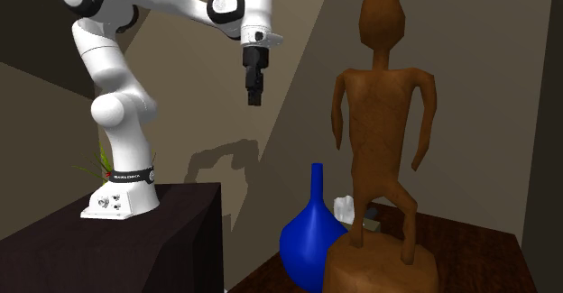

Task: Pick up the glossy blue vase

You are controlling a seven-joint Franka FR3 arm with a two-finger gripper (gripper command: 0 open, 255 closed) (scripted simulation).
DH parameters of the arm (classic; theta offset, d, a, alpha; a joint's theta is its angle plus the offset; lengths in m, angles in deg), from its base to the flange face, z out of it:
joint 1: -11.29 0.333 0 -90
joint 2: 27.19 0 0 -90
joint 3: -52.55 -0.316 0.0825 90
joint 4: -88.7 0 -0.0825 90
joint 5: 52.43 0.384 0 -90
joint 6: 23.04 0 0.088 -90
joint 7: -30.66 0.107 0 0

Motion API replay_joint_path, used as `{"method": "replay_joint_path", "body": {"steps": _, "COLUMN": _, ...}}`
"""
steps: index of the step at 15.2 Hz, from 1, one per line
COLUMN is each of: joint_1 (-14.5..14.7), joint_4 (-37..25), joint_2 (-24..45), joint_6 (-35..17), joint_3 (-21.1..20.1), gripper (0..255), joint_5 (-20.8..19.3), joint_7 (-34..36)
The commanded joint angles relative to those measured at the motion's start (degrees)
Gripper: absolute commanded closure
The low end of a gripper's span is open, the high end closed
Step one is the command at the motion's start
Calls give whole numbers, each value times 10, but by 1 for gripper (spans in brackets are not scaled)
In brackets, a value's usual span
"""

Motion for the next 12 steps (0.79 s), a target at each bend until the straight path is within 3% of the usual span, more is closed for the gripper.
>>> {"method": "replay_joint_path", "body": {"steps": 1, "joint_1": -5, "joint_4": -7, "joint_2": 31, "joint_6": -30, "joint_3": 15, "gripper": 0, "joint_5": 0, "joint_7": -17}}
{"method": "replay_joint_path", "body": {"steps": 12, "joint_1": -31, "joint_4": -130, "joint_2": 245, "joint_6": -142, "joint_3": 76, "gripper": 0, "joint_5": 61, "joint_7": -120}}
